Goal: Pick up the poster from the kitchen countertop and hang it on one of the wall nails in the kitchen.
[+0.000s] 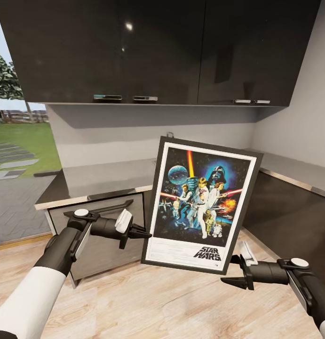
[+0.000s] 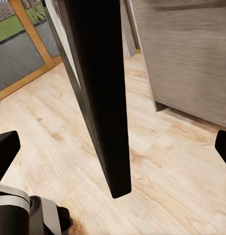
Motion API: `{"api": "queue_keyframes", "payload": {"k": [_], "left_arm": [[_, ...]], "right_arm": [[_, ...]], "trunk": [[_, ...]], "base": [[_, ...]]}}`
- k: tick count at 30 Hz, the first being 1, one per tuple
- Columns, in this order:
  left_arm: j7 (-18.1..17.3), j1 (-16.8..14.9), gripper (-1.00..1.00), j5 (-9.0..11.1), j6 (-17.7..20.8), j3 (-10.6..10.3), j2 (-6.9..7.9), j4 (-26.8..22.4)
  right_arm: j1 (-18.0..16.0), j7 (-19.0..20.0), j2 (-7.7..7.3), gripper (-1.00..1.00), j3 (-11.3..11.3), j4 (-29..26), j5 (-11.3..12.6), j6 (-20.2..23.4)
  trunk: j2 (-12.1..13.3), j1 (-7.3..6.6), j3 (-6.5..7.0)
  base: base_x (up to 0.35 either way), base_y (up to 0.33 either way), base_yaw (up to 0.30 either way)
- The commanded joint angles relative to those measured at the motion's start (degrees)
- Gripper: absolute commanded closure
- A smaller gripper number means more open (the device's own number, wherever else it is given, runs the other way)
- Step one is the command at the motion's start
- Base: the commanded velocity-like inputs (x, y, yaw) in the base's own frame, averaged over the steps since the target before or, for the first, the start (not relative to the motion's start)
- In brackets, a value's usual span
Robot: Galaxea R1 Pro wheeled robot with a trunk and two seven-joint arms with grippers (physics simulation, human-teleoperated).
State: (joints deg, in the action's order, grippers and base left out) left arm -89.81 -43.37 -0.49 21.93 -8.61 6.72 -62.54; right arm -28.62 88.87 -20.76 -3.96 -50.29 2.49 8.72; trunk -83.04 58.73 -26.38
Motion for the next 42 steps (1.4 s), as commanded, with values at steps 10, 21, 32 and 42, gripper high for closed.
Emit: {"api": "queue_keyframes", "payload": {"k": [10, 21, 32, 42], "left_arm": [[-0.19, -0.04, 1.0, -0.07, 0.48, -0.09, 0.03, -0.03], [-0.19, -0.05, 1.0, -0.05, 0.48, -0.09, 0.05, -0.03], [-0.19, -0.03, 1.0, -0.04, 0.48, -0.09, 0.05, -0.03], [-0.19, -0.04, 1.0, -0.04, 0.48, -0.09, 0.03, -0.04]], "right_arm": [[-0.03, 0.2, -0.22, -1.0, -0.17, 0.01, 0.14, 0.59], [-0.03, 0.19, -0.25, -1.0, -0.1, 0.09, 0.14, -1.48], [-0.03, 0.21, -0.25, -1.0, -0.09, 0.1, 0.14, -1.74], [-0.03, 0.24, -0.23, 1.0, -0.09, 0.1, 0.14, -1.78]], "trunk": [[-0.04, 0.0, -0.07], [-0.04, 0.0, -0.07], [-0.04, 0.0, -0.07], [-0.04, 0.0, -0.07]], "base": [[0.0, 0.0, 0.0], [0.0, 0.0, 0.0], [0.0, 0.0, 0.0], [0.0, 0.0, 0.0]]}}
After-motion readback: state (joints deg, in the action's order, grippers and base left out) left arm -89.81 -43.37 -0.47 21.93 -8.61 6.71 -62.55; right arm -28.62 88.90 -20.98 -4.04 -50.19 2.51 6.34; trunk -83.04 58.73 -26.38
